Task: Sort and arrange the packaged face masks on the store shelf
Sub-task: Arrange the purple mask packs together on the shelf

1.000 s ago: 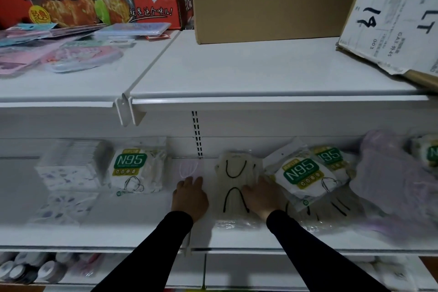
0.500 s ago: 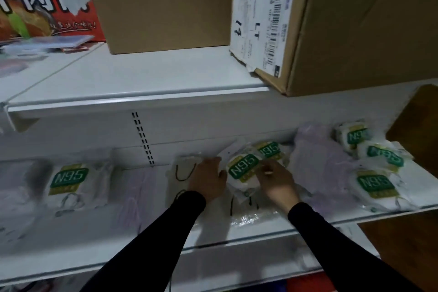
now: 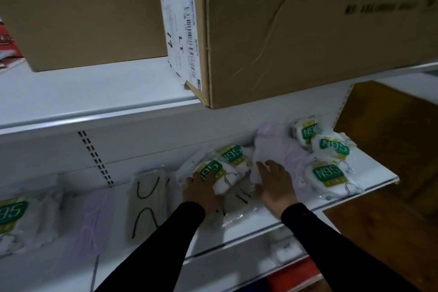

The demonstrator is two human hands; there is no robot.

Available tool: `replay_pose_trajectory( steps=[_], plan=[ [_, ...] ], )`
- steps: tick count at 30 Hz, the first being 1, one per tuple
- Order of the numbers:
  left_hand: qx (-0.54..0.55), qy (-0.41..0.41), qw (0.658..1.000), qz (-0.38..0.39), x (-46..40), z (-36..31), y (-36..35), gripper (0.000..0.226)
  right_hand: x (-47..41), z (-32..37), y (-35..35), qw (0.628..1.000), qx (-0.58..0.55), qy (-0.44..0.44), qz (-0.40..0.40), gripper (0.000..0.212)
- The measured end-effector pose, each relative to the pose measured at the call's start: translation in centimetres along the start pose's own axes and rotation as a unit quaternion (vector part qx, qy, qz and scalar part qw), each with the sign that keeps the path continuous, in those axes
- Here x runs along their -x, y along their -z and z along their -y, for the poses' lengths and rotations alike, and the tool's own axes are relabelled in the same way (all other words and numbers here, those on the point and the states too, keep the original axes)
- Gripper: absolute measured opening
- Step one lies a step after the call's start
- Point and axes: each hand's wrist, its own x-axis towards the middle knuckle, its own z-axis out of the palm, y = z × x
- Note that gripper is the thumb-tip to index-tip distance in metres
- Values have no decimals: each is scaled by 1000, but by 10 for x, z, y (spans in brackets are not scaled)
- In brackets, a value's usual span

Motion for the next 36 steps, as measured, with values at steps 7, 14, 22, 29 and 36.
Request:
replay_pose_trajectory(
  steps=[7, 14, 22, 29, 36],
  plan=[
    [-5, -62, 998, -4, -4, -4, -4, 82, 5, -29, -6, 998, -22, 15, 48, 78],
    [-9, -65, 998, -5, -7, -16, -11, 85, 11, -52, 0, 954, -194, 25, -229, 28],
    [11, -16, 1000, 16, -15, -50, -7, 106, -2, -99, 16, 922, -380, -80, 13, 14],
    [81, 38, 994, -62, -23, -58, -10, 88, -18, -125, 39, 792, -585, -166, -51, 18],
    [432, 91, 890, -113, -11, -155, 18, 47, -27, -120, 56, 559, -804, -204, -22, 12]
  ],
)
